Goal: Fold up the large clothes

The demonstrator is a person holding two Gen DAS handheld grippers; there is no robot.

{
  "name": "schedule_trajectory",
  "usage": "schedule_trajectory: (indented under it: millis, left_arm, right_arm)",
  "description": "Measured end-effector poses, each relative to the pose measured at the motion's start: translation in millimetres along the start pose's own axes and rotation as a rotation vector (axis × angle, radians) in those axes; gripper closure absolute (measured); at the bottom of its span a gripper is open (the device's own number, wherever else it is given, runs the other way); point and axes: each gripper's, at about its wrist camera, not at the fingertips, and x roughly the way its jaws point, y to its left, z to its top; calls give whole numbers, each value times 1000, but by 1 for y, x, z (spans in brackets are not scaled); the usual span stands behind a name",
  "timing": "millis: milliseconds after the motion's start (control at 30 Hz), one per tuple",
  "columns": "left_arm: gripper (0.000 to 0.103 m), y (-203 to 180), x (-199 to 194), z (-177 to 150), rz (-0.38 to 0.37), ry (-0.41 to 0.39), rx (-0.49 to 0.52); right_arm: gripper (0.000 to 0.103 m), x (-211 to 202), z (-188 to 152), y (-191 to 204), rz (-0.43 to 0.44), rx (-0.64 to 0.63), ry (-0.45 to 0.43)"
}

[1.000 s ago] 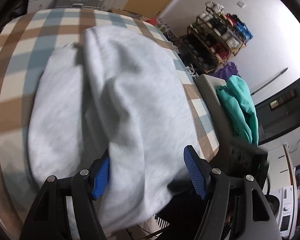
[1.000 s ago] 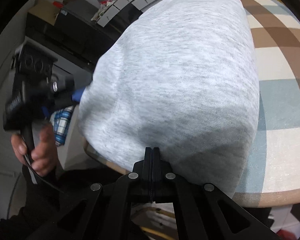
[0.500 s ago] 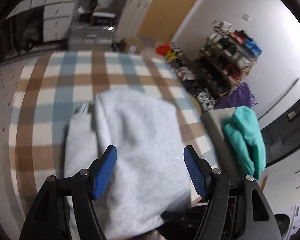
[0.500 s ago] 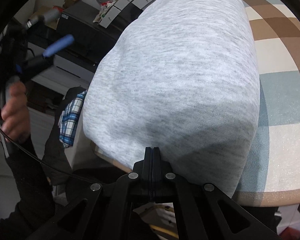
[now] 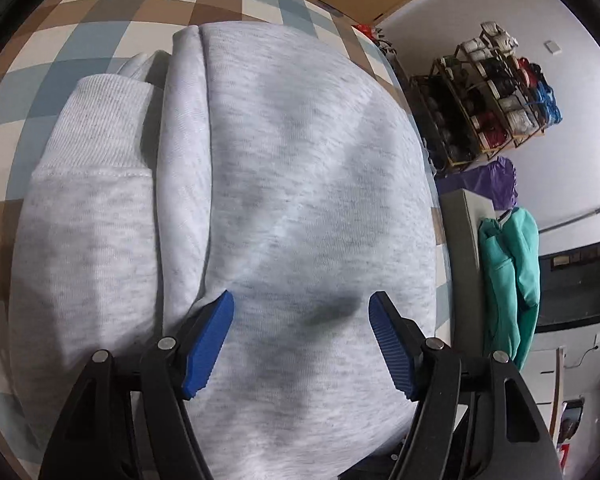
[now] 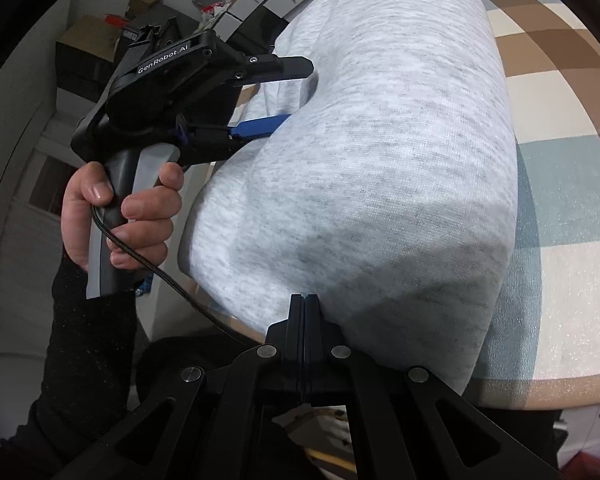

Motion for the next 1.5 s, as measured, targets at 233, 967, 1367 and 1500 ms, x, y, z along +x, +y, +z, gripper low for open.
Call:
schedule_trajectory:
  millis: [233, 967, 1367, 1500]
  left_arm:
    - [37, -32, -46, 35, -65, -15, -37]
    - [41, -33, 2, 89, -46, -7, -87]
    - [42, -8, -29, 58, 50, -192, -148]
    - [41, -27, -64, 14, 7, -121, -35]
  right_arm:
    - [103, 4, -3, 1, 10, 22, -2]
    - [103, 8, 3, 5, 13, 16, 7]
    - [103, 9, 3, 2, 30, 26, 9]
    - [103, 8, 4, 1, 25, 30, 5]
